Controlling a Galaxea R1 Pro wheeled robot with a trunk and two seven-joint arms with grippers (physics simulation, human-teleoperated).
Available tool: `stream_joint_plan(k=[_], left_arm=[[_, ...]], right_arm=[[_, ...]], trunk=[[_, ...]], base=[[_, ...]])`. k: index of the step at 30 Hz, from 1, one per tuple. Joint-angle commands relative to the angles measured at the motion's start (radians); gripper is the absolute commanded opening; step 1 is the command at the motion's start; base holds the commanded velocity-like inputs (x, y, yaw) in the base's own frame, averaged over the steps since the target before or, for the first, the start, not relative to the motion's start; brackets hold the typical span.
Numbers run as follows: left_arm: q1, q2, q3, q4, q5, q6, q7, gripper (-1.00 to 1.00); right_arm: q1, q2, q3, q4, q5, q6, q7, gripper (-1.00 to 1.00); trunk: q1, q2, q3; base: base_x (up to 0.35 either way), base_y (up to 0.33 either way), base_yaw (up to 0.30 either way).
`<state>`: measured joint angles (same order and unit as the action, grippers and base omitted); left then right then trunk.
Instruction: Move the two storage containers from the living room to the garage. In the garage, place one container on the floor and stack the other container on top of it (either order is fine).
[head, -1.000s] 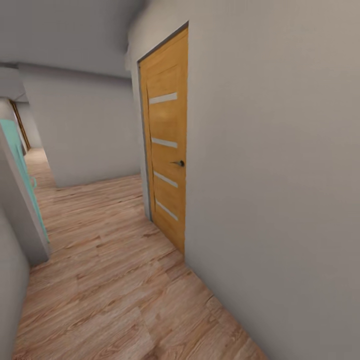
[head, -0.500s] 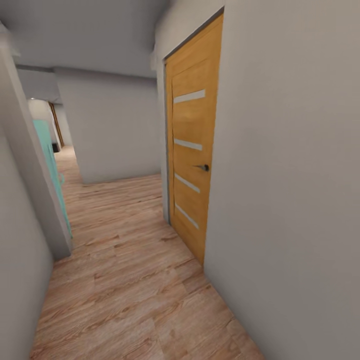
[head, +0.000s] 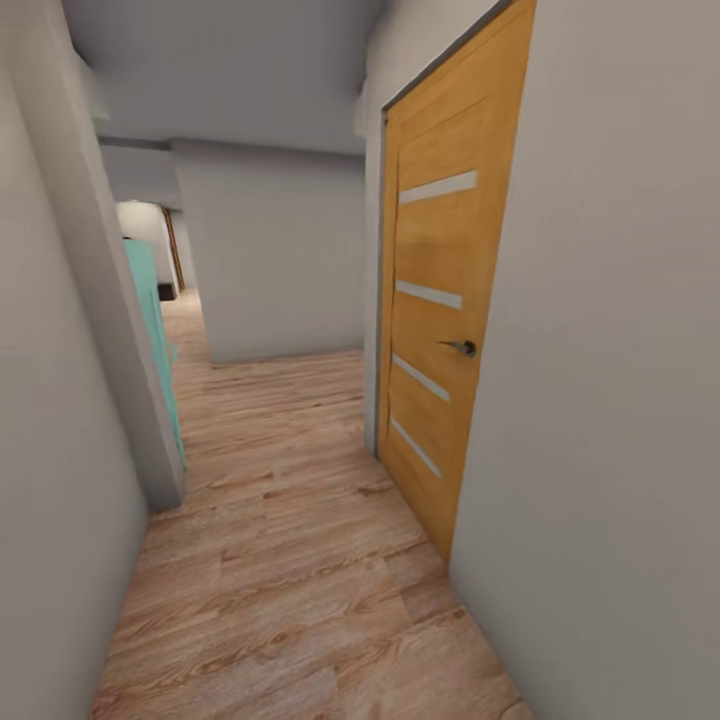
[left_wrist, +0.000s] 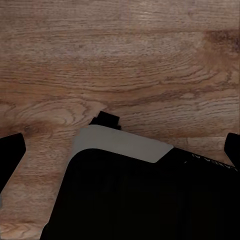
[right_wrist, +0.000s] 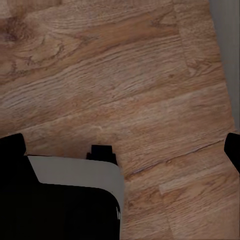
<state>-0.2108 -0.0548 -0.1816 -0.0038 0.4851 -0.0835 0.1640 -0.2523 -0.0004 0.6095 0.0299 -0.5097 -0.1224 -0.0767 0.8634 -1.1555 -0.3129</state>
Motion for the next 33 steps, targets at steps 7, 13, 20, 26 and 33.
stream_joint_plan(k=[7,13,20,26,33], left_arm=[[-0.001,0.000,-0.009,0.001,0.008,-0.004,0.003,1.00],[-0.001,0.000,-0.008,0.001,0.009,-0.004,0.003,1.00],[-0.001,0.000,-0.009,0.001,0.008,-0.003,0.003,1.00],[-0.001,0.000,-0.009,0.001,0.007,-0.002,0.003,1.00],[-0.001,0.000,-0.009,0.001,0.007,-0.002,0.003,1.00]], right_arm=[[-0.001,-0.001,0.009,0.002,-0.009,-0.005,0.000,1.00],[-0.001,-0.001,0.008,0.002,-0.009,-0.005,0.000,1.00],[-0.001,-0.003,0.009,0.002,-0.009,-0.005,0.001,1.00],[-0.001,-0.004,0.007,0.002,-0.010,-0.007,0.000,1.00],[-0.001,-0.005,0.007,0.002,-0.010,-0.007,0.000,1.00]], trunk=[[0.001,-0.001,-0.001],[0.001,-0.001,-0.001],[0.001,-0.001,-0.001],[0.001,-0.001,-0.001],[0.001,-0.001,-0.001]], base=[[0.321,0.000,0.271],[0.321,0.000,0.271],[0.321,0.000,0.195],[0.321,0.000,0.022],[0.322,0.000,0.003]])
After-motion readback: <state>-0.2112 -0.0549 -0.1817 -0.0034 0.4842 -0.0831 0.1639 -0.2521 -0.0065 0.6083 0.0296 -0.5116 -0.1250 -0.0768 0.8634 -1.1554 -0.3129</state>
